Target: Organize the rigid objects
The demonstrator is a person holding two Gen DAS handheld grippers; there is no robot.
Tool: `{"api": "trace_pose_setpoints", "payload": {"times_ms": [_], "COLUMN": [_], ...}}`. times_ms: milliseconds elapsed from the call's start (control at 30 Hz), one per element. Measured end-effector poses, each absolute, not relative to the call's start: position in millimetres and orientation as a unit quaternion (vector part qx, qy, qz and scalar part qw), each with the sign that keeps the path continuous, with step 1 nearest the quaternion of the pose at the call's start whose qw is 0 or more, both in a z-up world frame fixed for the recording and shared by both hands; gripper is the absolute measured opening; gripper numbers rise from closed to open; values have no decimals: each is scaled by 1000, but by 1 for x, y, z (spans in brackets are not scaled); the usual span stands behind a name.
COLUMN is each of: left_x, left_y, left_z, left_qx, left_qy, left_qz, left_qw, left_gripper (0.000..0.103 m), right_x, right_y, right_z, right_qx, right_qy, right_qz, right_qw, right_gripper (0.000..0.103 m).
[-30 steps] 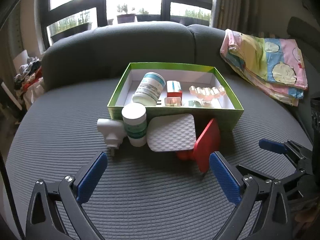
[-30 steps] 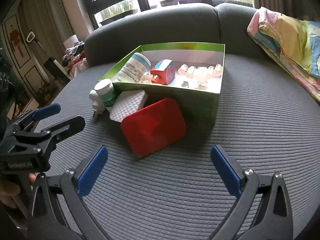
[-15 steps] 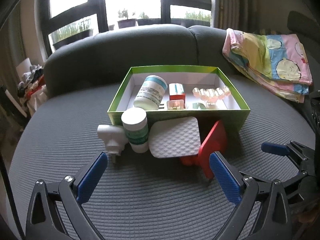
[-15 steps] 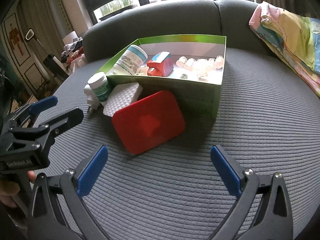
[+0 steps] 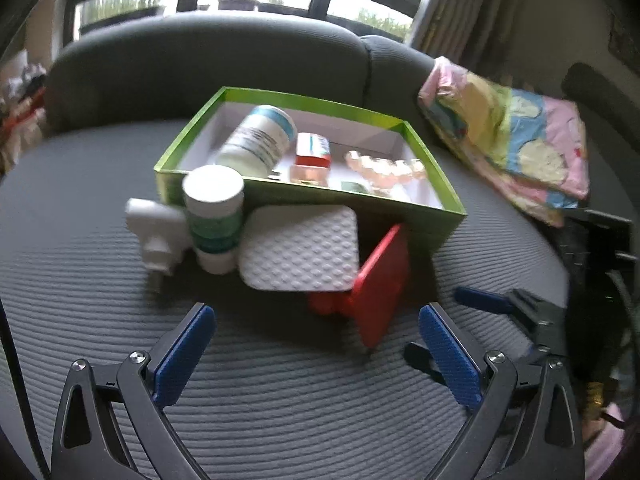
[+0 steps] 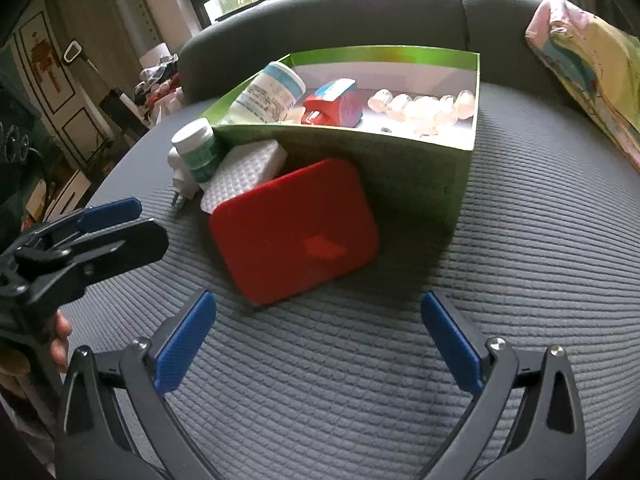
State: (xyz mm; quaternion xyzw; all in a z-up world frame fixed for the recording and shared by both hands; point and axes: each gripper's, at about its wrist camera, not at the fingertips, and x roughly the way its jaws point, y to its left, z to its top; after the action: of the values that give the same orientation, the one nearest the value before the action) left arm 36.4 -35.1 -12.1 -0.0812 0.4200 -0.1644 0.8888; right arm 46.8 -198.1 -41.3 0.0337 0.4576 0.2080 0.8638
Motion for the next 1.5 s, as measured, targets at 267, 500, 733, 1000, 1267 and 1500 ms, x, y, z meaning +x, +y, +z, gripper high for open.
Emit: {"api": "trace_pose_setpoints", "payload": {"times_ms": [267,500,733,1000,1267,1500], "left_x": [39,55,63,63,61,53], "left_y": [-50,-54,-52,-52,-46,-49], "left_z": [-24,-33,-44,-47,-48,-42], "left_qx": [-111,-139,-164,-153,-149,-144], "left_qy": [426,439,456,456,455,456], "left_qz": [-224,-235,-238,-231,-233,-250], "left_qw": [870,856,841,846,846,842], "left_gripper": [102,101,80,67,43,36], "right_x": [70,84,84,83,82,72], "right_y": [-193,-178,-166,-158,-157,-157], "right_z": [-51,-57,-57,-53,-50,-45], "right_qx": [20,9,-11,-41,-54,-54], "right_qy": [463,466,448,437,431,429], "right_qz": [243,278,295,274,246,234], "right_qw": [852,840,844,856,866,871], "right_gripper": [102,102,99,98,98,98]}}
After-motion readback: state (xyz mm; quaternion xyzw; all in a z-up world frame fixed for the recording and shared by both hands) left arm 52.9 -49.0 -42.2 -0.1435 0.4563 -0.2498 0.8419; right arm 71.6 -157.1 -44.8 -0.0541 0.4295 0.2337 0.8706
